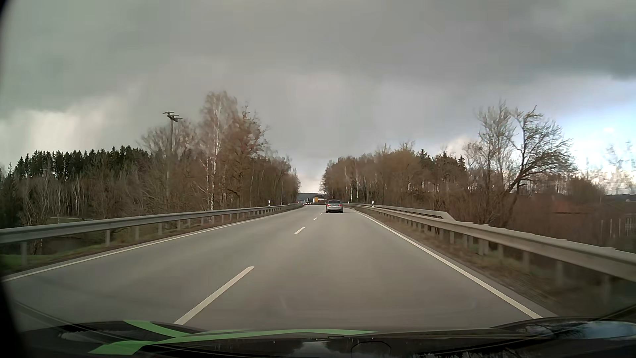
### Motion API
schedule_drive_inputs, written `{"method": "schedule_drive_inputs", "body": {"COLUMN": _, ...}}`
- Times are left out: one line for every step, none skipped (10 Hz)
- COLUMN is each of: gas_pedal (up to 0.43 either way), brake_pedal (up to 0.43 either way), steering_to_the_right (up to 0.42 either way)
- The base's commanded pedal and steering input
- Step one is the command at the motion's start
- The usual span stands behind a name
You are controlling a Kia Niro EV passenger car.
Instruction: Follow the waypoints while adhering to traffic rules and regulations
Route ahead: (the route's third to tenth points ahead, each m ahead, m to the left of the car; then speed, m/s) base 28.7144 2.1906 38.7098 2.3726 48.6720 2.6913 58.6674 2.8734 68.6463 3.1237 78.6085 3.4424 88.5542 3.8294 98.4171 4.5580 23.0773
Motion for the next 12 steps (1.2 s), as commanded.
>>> {"method": "schedule_drive_inputs", "body": {"gas_pedal": 0.059, "brake_pedal": 0.000, "steering_to_the_right": -0.003}}
{"method": "schedule_drive_inputs", "body": {"gas_pedal": 0.059, "brake_pedal": 0.000, "steering_to_the_right": -0.003}}
{"method": "schedule_drive_inputs", "body": {"gas_pedal": 0.047, "brake_pedal": 0.000, "steering_to_the_right": -0.003}}
{"method": "schedule_drive_inputs", "body": {"gas_pedal": 0.039, "brake_pedal": 0.000, "steering_to_the_right": -0.003}}
{"method": "schedule_drive_inputs", "body": {"gas_pedal": 0.039, "brake_pedal": 0.000, "steering_to_the_right": -0.003}}
{"method": "schedule_drive_inputs", "body": {"gas_pedal": 0.039, "brake_pedal": 0.000, "steering_to_the_right": -0.003}}
{"method": "schedule_drive_inputs", "body": {"gas_pedal": 0.039, "brake_pedal": 0.000, "steering_to_the_right": -0.003}}
{"method": "schedule_drive_inputs", "body": {"gas_pedal": 0.039, "brake_pedal": 0.000, "steering_to_the_right": -0.003}}
{"method": "schedule_drive_inputs", "body": {"gas_pedal": 0.039, "brake_pedal": 0.000, "steering_to_the_right": -0.003}}
{"method": "schedule_drive_inputs", "body": {"gas_pedal": 0.039, "brake_pedal": 0.000, "steering_to_the_right": -0.003}}
{"method": "schedule_drive_inputs", "body": {"gas_pedal": 0.039, "brake_pedal": 0.000, "steering_to_the_right": -0.003}}
{"method": "schedule_drive_inputs", "body": {"gas_pedal": 0.039, "brake_pedal": 0.000, "steering_to_the_right": -0.003}}
